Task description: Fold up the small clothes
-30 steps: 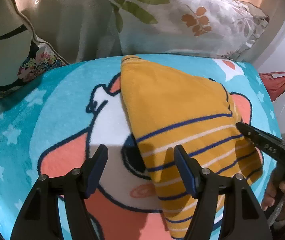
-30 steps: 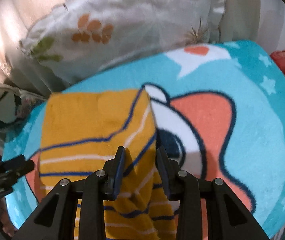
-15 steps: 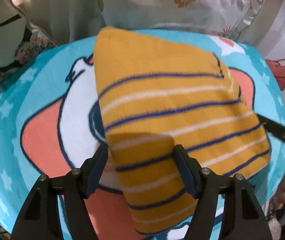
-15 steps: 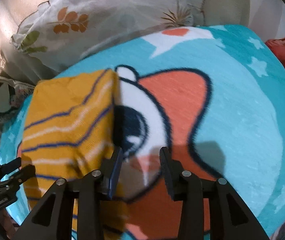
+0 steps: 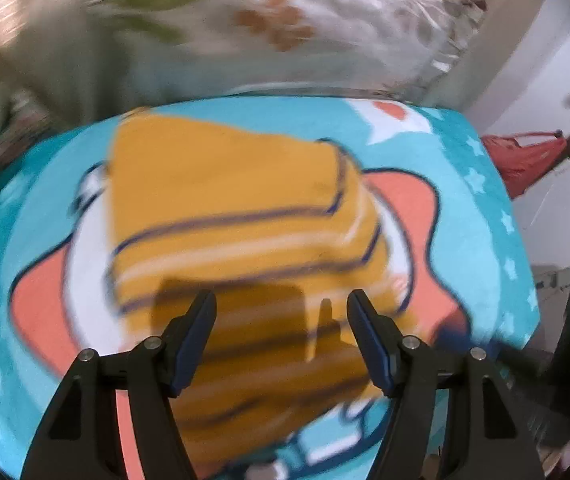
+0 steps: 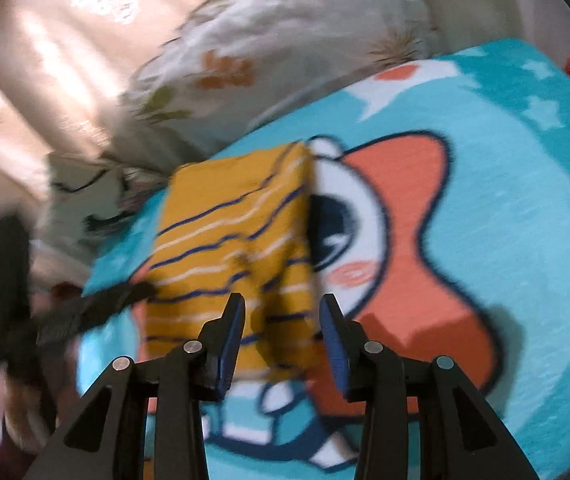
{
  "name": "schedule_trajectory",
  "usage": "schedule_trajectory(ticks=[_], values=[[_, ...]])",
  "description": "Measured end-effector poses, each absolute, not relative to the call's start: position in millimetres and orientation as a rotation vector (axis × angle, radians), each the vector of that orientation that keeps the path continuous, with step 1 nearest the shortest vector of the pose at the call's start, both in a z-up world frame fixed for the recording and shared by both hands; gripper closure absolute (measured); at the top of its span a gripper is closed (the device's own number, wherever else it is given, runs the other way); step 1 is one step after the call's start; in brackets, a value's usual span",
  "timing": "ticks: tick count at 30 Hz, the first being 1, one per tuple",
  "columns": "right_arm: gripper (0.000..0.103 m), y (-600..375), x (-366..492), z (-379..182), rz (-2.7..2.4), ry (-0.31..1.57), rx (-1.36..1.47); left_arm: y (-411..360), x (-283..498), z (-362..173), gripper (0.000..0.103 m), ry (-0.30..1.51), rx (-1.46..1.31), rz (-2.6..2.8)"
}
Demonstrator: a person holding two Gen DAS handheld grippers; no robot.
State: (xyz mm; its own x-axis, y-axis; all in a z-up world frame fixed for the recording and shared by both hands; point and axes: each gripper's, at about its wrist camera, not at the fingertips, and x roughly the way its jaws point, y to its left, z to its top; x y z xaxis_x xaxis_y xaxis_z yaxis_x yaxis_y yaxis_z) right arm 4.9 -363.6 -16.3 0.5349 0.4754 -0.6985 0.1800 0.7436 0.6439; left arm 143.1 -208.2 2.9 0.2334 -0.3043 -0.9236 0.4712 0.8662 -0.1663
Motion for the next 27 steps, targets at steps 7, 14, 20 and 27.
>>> schedule_trajectory(ticks=[7,14,20,27], values=[[0.064,-341.4,0.2,-41.8,0.194,1.054,0.709,-297.5,183.8,-29.7,0.034,1.304,0.358,-0.613],[0.064,-340.9,-5.1,-55.6,0.161,1.051,0.759,-339.7,189.6,-40.5,0.091,1.272,0.602,-0.605],[0.064,-335.9,-2.3,-68.8,0.100,1.101,0.734,-339.9,207.3,-54.2,0.091,1.297,0.518,-0.573],[0.064,-336.3,-4.0,-73.4,0.083,1.126,0.755,-337.0,217.2,-51.8,0.084,1.308,0.476,-0.576]])
